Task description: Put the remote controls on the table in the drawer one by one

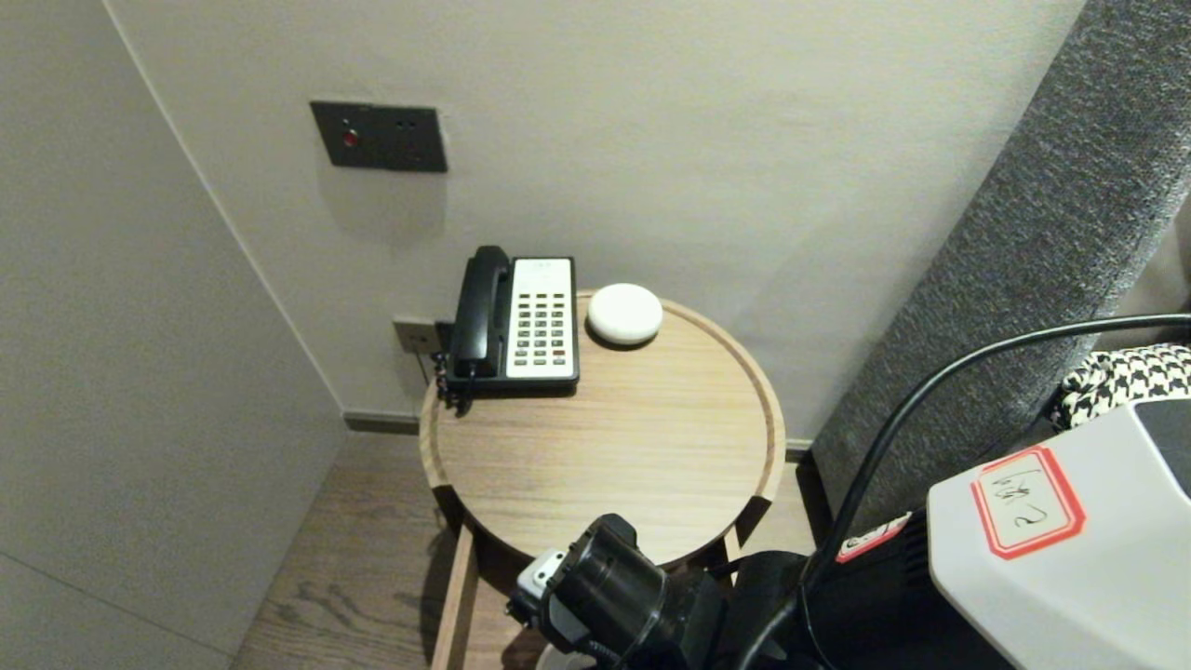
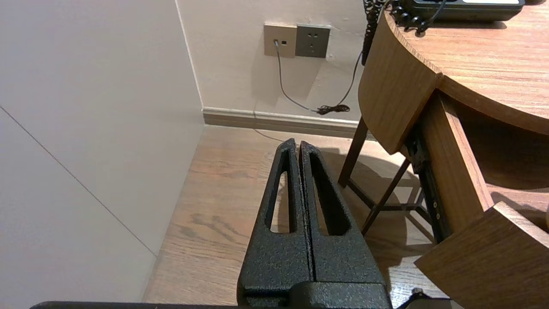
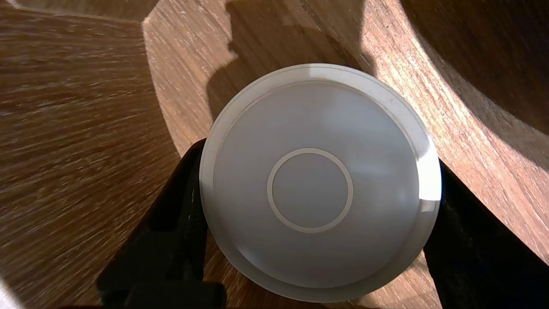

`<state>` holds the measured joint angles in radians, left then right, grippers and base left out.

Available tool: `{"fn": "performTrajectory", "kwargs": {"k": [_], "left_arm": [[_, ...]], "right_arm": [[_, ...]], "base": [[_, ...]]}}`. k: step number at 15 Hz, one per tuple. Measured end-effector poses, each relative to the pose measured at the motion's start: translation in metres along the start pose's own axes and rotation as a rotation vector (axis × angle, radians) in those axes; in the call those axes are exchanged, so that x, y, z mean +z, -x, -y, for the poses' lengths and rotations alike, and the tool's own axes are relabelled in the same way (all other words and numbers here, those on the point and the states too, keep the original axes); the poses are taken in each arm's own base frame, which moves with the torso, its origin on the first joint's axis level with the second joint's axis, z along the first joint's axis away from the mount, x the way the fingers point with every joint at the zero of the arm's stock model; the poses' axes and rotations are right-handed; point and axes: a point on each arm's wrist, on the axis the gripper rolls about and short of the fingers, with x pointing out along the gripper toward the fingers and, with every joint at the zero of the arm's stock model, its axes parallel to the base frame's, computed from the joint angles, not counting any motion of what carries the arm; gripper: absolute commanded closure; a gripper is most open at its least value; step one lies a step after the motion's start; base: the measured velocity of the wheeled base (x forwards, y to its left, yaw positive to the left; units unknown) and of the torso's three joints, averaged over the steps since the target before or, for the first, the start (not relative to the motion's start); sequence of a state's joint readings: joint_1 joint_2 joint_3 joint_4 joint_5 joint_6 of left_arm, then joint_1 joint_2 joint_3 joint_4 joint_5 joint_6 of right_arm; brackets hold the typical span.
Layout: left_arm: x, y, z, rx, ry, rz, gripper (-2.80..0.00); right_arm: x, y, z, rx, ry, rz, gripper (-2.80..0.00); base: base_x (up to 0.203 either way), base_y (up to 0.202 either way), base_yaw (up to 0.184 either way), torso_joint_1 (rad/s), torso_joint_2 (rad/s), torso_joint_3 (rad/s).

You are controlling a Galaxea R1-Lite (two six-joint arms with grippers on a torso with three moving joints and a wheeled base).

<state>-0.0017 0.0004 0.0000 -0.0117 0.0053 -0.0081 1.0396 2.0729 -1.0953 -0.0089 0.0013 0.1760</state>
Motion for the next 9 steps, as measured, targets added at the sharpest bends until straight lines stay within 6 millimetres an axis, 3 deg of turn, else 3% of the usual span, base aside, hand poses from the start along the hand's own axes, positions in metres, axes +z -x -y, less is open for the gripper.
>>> {"fn": "performTrajectory", "kwargs": {"k": [9], "left_arm": [[0.0, 0.0, 0.0, 0.0, -0.001, 0.0, 0.0]], "right_arm": [[0.0037, -0.0073, 0.0067, 0.003, -0.005, -0.008, 0.0]], "base": [[0.0, 0.0, 0.0, 0.0, 0.0, 0.0]]}}
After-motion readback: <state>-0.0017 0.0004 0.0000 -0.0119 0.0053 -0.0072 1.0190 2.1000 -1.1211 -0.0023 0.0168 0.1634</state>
